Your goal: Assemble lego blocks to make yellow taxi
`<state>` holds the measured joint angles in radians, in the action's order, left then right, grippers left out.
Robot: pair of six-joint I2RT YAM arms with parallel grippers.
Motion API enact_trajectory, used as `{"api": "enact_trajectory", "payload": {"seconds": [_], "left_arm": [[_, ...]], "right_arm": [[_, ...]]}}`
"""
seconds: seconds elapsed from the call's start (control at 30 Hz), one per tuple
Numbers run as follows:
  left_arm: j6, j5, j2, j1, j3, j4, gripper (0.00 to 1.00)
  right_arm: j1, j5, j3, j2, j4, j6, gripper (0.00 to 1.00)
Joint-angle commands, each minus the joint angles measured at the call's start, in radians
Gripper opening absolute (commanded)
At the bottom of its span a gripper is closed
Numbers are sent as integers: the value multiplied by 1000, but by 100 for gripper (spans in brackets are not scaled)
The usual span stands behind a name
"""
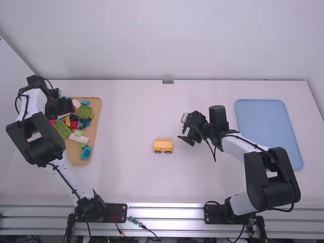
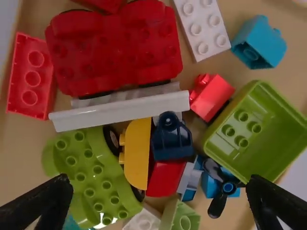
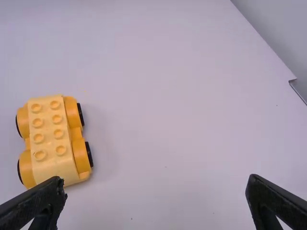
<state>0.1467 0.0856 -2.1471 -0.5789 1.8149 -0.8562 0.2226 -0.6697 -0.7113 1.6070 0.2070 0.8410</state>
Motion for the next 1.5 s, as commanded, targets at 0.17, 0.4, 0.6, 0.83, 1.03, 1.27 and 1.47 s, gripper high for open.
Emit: {"api": "enact_trajectory", "payload": {"seconds": [0.17, 0.4, 0.6, 0.83, 1.03, 1.27, 1.47], "left_arm": [[27, 3, -30, -4, -14, -2, 52], [23, -18, -30, -3, -77, 56, 49], [15, -74, -30, -4, -120, 92, 44], [-1, -75, -30, -3, -120, 106, 37], [-26, -75, -30, -3, -121, 113, 41], [-26, -76, -30, -4, -139, 136, 40], [-23, -76, -30, -4, -198, 203, 40]], "right_arm": [[0, -2, -9, -23, -2, -3, 99], [-1, -2, -9, -23, -2, -3, 99], [-1, -2, -9, -23, -2, -3, 99], [-1, -2, -9, -23, -5, -6, 99], [0, 43, -9, -23, -6, -8, 99], [0, 40, -9, -23, -10, -7, 99], [0, 42, -9, -23, -10, -7, 99]]}}
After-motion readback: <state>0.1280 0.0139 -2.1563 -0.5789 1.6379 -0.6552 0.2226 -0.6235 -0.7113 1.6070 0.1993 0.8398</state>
